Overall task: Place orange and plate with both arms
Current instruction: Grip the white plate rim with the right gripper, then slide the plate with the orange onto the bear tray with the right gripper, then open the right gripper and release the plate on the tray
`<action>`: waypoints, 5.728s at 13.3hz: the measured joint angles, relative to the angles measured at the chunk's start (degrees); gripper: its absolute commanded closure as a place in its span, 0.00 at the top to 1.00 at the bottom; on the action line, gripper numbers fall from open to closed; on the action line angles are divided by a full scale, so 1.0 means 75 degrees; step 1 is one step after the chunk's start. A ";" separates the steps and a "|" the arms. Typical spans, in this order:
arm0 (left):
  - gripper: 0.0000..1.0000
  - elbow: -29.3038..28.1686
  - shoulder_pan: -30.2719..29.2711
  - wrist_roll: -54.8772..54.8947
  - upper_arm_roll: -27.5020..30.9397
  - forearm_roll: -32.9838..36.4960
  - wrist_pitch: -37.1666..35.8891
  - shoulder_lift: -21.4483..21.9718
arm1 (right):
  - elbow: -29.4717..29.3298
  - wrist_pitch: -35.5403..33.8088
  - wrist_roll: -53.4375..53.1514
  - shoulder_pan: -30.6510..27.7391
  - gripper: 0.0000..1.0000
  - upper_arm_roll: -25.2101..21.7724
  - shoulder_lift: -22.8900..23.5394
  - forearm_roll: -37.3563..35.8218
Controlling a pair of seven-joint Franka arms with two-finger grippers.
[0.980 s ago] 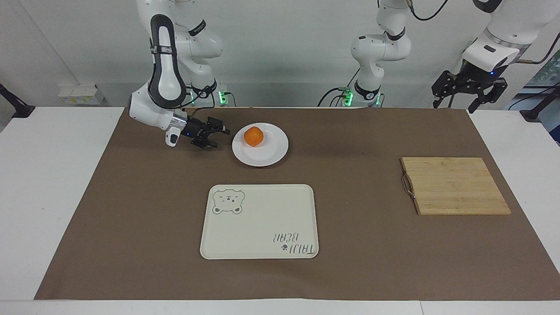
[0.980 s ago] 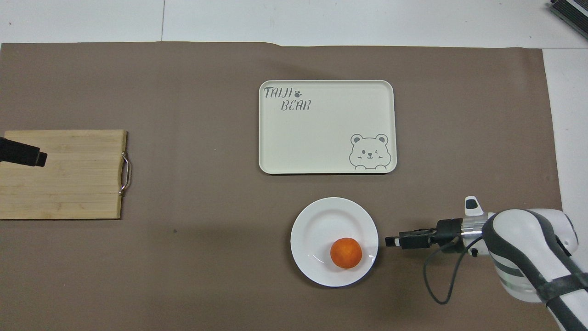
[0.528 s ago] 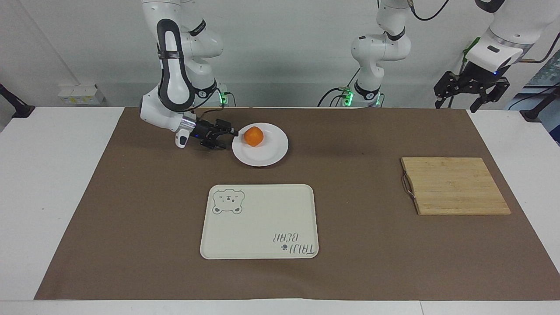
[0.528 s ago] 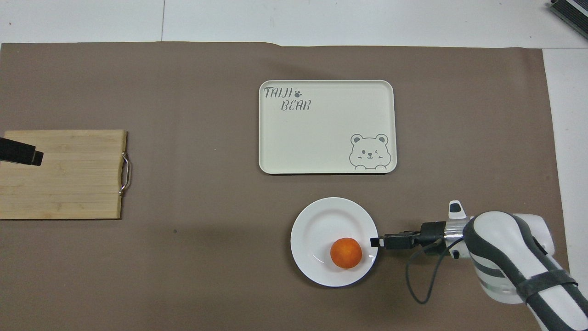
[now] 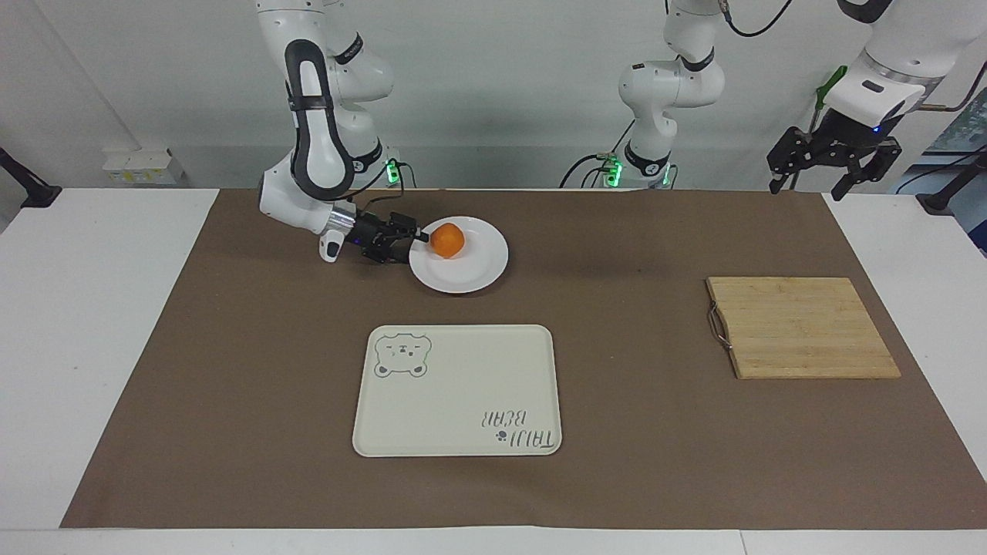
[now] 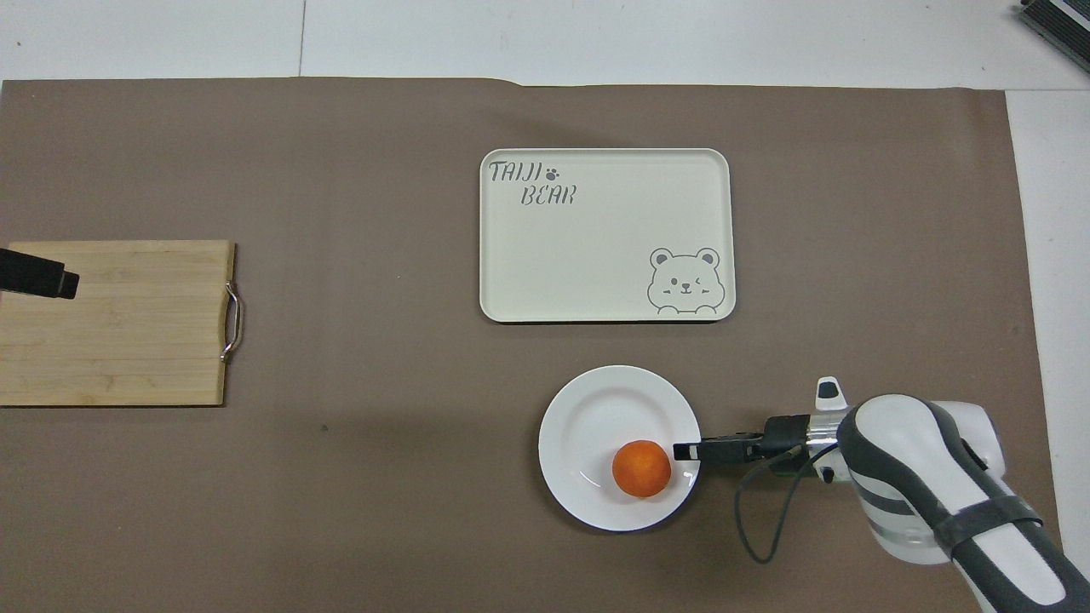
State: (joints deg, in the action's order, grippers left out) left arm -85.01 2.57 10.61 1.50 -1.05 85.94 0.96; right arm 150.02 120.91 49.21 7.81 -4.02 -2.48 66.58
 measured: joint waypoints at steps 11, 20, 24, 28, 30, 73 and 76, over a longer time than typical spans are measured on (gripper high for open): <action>1.00 -0.0114 0.0000 0.0000 -0.0003 0.0000 0.0095 0.0053 | 0.0011 0.0043 -0.0028 0.0006 0.45 0.0000 0.0006 0.0001; 1.00 -0.0197 0.0005 0.0000 -0.0067 0.0161 -0.0090 0.0055 | 0.0008 0.0054 -0.0030 0.0006 0.00 -0.0009 0.0010 0.0039; 1.00 -0.0197 0.0007 -0.0024 -0.0109 0.0179 -0.0149 0.0058 | -0.0035 -0.0056 -0.0030 -0.0008 0.00 -0.0016 0.0010 0.0042; 1.00 -0.0196 0.0007 -0.0049 -0.0125 0.0179 -0.0149 0.0070 | -0.0192 -0.0510 -0.0030 -0.0279 0.00 -0.0020 0.0035 0.0043; 1.00 -0.0197 0.0007 -0.0050 -0.0127 0.0179 -0.0149 0.0070 | -0.0308 -0.0713 -0.0030 -0.0424 0.00 -0.0024 0.0077 0.0043; 1.00 -0.0200 0.0010 -0.0056 -0.0163 0.0179 -0.0166 0.0075 | -0.7717 -0.0968 -0.3925 -0.0785 0.00 0.0690 0.4937 -0.0541; 1.00 -0.0200 0.0010 -0.0056 -0.0163 0.0179 -0.0166 0.0076 | -0.7717 -0.0970 -0.3886 -0.0781 0.00 0.0690 0.4964 -0.0770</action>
State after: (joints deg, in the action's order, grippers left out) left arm -86.51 2.64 10.19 0.27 0.29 84.70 1.53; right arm 92.14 113.64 20.06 1.95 1.16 34.75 60.80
